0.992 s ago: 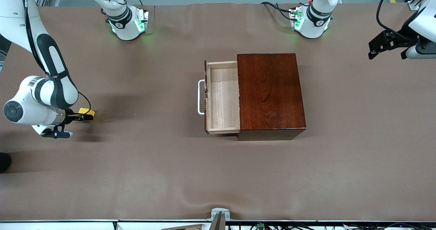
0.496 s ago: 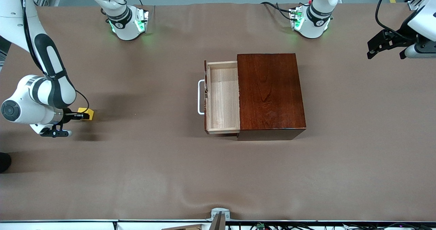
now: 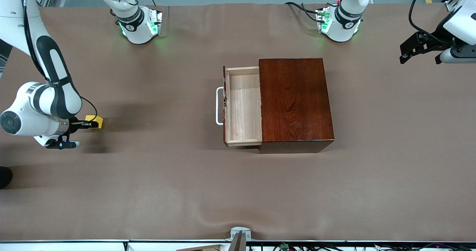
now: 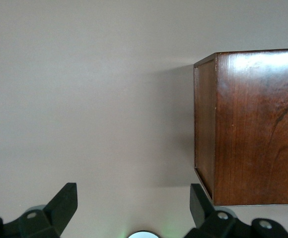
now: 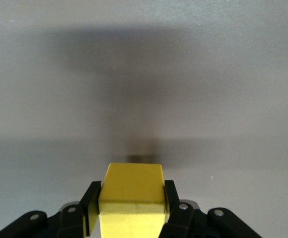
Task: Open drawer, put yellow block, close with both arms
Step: 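Lift the yellow cube with the right gripper and carry it over the drawer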
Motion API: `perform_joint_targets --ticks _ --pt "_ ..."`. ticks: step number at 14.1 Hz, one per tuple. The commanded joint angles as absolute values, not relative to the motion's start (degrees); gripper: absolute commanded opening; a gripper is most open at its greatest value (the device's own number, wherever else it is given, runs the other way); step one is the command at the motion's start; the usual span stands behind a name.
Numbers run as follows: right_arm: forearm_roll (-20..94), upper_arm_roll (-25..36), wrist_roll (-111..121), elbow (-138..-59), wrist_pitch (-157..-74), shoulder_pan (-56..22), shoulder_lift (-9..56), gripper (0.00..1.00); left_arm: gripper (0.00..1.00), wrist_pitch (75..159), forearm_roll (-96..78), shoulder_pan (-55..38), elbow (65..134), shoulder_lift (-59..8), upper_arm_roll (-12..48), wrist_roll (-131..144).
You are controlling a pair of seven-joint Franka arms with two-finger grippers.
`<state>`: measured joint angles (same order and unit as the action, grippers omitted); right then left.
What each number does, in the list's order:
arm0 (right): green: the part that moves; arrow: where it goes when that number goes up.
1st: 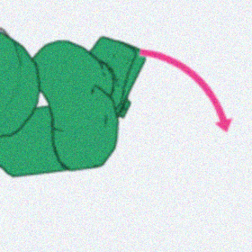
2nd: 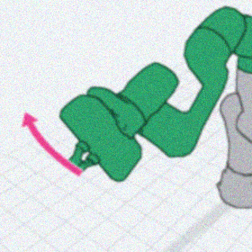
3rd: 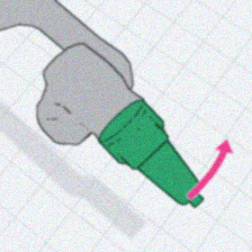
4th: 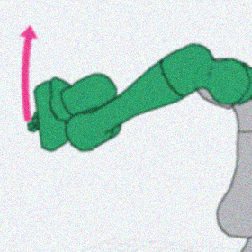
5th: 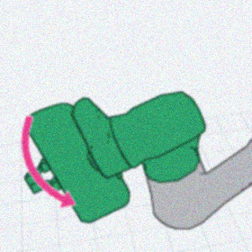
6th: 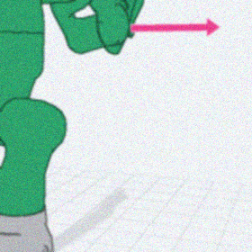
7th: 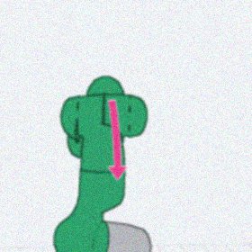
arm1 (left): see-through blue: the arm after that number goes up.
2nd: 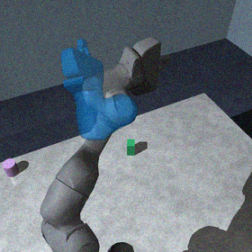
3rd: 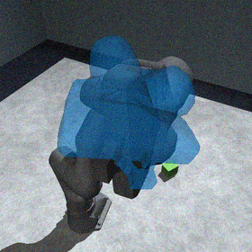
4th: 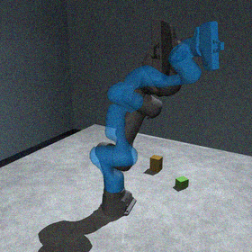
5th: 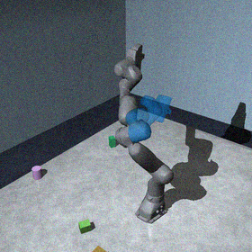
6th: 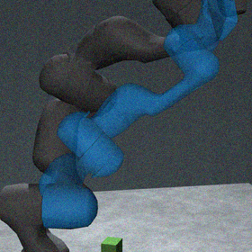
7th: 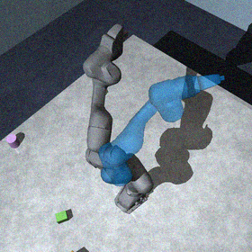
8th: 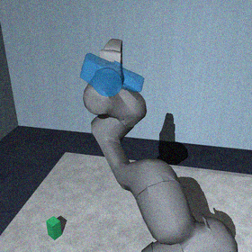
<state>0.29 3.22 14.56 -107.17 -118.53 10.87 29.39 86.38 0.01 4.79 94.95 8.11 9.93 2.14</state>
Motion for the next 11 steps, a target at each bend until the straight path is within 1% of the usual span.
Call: perform_joint_targets --ticks 1,9,11 --pt "3.24 2.29 15.12 -105.21 -113.13 10.55 26.90 0.00 1.00 85.61 -1.06 5.54 95.01 8.79 10.28 1.05" --pt "3.69 2.11 2.48 -102.48 -103.72 5.19 22.86 0.00 1.00 85.52 -1.14 5.54 94.92 8.88 10.20 1.05" --pt "5.96 2.11 -0.86 -102.30 -101.70 3.17 21.72 0.00 1.00 85.52 -1.14 5.71 94.92 8.88 10.11 1.05"
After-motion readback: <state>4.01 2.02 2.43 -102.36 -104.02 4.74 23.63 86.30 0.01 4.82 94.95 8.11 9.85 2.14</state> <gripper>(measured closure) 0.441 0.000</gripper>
